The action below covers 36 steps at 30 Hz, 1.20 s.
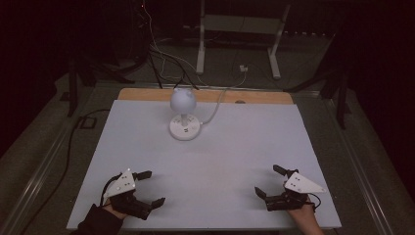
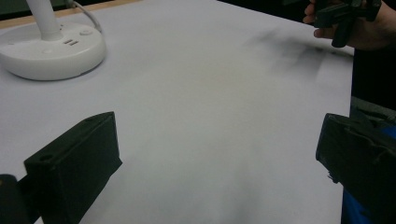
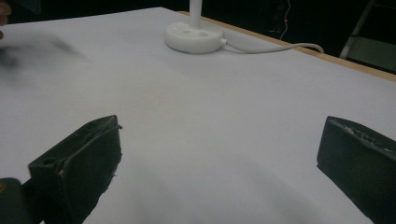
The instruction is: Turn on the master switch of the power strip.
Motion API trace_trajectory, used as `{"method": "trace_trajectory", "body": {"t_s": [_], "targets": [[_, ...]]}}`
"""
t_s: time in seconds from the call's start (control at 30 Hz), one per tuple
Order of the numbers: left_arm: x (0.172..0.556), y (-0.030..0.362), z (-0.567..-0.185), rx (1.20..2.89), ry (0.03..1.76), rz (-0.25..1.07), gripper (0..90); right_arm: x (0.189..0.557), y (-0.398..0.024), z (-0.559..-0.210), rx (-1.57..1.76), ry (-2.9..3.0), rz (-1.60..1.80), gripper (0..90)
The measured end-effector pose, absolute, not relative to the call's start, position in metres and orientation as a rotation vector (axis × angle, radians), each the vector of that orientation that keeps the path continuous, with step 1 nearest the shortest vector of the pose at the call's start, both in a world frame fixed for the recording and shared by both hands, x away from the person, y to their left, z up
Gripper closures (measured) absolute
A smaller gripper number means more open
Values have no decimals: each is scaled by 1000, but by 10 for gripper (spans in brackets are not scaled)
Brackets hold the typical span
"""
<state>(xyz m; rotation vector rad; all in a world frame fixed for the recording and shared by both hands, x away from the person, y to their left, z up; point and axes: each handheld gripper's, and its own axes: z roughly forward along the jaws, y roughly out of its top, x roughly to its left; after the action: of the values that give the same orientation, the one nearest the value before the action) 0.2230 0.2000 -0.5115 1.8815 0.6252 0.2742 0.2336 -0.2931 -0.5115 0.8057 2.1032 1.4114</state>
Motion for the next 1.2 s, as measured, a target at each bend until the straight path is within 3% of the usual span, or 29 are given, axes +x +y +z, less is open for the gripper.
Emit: {"method": "trace_trajectory", "body": {"t_s": [0.87, 1.2], "targets": [[225, 189, -511, 1926, 603, 274, 2, 230, -291, -507, 817, 2103, 1441, 0], [234, 183, -495, 1957, 567, 270, 2, 228, -291, -506, 818, 2092, 1456, 0]]}}
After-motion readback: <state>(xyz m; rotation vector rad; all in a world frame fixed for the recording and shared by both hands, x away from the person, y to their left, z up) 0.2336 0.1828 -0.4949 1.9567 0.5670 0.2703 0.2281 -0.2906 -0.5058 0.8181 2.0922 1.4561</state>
